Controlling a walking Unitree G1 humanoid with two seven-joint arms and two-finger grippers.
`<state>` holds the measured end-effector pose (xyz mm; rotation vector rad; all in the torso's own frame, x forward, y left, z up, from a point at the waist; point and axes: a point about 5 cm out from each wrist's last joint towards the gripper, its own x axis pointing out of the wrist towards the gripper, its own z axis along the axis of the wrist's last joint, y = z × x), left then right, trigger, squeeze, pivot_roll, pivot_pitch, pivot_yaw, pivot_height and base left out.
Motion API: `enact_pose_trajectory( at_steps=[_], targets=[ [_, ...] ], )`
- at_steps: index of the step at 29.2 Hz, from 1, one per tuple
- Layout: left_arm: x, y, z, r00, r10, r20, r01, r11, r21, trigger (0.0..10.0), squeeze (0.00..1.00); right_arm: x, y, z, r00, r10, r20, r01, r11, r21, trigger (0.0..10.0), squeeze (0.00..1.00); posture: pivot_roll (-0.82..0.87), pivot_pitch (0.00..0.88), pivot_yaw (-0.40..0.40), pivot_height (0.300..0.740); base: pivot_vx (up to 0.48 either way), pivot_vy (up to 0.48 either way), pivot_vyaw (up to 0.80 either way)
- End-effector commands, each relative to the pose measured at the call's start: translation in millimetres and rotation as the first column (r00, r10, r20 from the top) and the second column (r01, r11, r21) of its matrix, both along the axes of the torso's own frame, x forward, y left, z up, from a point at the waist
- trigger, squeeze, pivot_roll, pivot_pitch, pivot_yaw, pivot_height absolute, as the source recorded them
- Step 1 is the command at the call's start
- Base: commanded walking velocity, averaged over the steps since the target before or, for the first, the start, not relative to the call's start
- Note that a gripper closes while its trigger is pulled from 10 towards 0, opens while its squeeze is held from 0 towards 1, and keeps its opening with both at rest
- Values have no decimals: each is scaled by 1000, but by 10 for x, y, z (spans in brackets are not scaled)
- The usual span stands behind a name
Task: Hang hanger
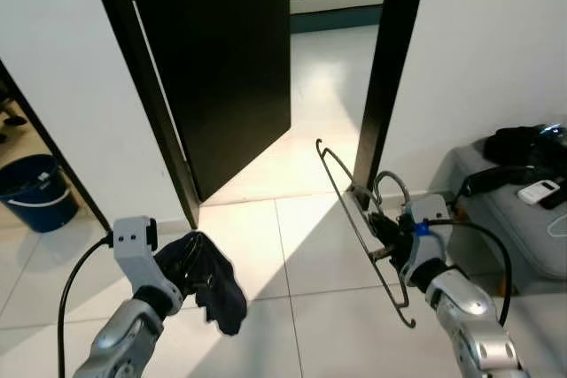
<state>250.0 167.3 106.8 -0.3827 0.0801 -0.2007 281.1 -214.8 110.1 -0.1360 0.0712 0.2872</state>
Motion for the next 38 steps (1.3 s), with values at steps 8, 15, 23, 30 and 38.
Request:
enact_pose_trajectory(
  at_steps=[8,15,23,30,38],
  targets=[
    [-4,46,-2,1000,24,-3,-24,1000,8,10000,0,22,40,19,1000,19,9,-19,1000,8,10000,0,-16,16,34,740,0,0,712],
    [2,36,5,1000,27,-1,-27,1000,8,10000,0,25,25,27,1000,16,11,-17,1000,9,10000,0,-23,19,34,740,0,0,707],
    [3,46,-3,999,33,-6,-33,999,17,10000,0,20,40,25,1000,23,15,-24,999,25,10000,0,-28,18,48,740,0,0,702],
    [12,50,0,999,40,-6,-40,999,23,10000,0,23,51,25,999,42,12,-43,998,35,10000,0,-25,19,45,740,0,0,696],
    [5,60,2,999,49,1,-49,999,21,10000,0,18,62,16,998,55,10,-55,998,35,10000,0,-23,15,47,740,0,0,683]
  ],
)
